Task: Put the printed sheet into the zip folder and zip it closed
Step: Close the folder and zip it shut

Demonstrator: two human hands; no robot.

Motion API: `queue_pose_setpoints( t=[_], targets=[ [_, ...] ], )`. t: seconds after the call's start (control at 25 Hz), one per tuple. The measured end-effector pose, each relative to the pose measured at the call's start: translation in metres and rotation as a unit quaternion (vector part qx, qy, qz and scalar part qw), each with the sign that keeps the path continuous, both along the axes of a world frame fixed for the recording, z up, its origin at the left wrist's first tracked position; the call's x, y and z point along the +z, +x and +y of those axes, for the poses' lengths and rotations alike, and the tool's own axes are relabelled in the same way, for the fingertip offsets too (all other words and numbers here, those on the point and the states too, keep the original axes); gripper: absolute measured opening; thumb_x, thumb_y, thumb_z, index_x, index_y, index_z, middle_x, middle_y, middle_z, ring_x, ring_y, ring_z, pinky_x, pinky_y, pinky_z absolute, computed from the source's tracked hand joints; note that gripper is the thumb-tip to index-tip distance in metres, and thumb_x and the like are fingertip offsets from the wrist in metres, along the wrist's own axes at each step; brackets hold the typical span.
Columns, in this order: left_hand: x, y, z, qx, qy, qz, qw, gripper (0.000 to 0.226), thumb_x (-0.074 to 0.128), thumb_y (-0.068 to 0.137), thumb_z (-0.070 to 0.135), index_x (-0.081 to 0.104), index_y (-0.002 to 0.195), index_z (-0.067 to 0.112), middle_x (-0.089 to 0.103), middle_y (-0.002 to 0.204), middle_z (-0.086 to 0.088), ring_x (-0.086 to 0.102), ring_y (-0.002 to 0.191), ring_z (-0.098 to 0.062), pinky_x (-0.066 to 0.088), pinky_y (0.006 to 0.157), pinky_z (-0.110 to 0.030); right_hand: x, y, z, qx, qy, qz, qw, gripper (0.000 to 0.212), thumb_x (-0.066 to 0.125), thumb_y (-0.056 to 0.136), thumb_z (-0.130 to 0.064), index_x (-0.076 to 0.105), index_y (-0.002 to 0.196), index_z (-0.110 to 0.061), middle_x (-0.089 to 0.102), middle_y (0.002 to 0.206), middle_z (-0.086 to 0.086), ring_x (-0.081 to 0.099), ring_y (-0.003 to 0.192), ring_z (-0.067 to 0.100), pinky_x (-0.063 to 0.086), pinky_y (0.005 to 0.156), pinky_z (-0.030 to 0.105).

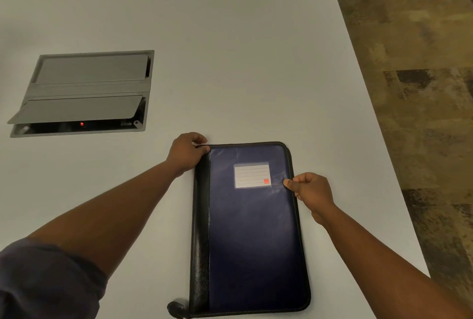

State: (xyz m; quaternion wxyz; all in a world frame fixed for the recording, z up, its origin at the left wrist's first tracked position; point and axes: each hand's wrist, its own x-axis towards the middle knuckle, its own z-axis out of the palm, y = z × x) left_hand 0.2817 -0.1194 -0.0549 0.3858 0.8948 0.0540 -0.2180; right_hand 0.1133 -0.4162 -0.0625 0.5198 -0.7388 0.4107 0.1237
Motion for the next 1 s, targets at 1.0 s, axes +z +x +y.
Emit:
queue_pose_setpoints(
  t=[1.0],
  targets=[
    [0.028, -0.272, 0.045, 0.019, -0.009, 0.048, 0.999, 0.068, 0.077, 0.085, 0.014, 0.044, 0.144, 0.018, 0.048, 0.130, 0.000, 0.055, 0.122, -0.024, 0.044, 0.107, -0.032, 0.019, -0.151, 0.086, 0.051, -0.106, 0.009, 0.993, 0.070, 0.079, 0.082, -0.018, 0.045, 0.143, -0.017, 0.047, 0.142, 0.005, 0.049, 0.127, 0.031, 0.048, 0.105, 0.050]
  ],
)
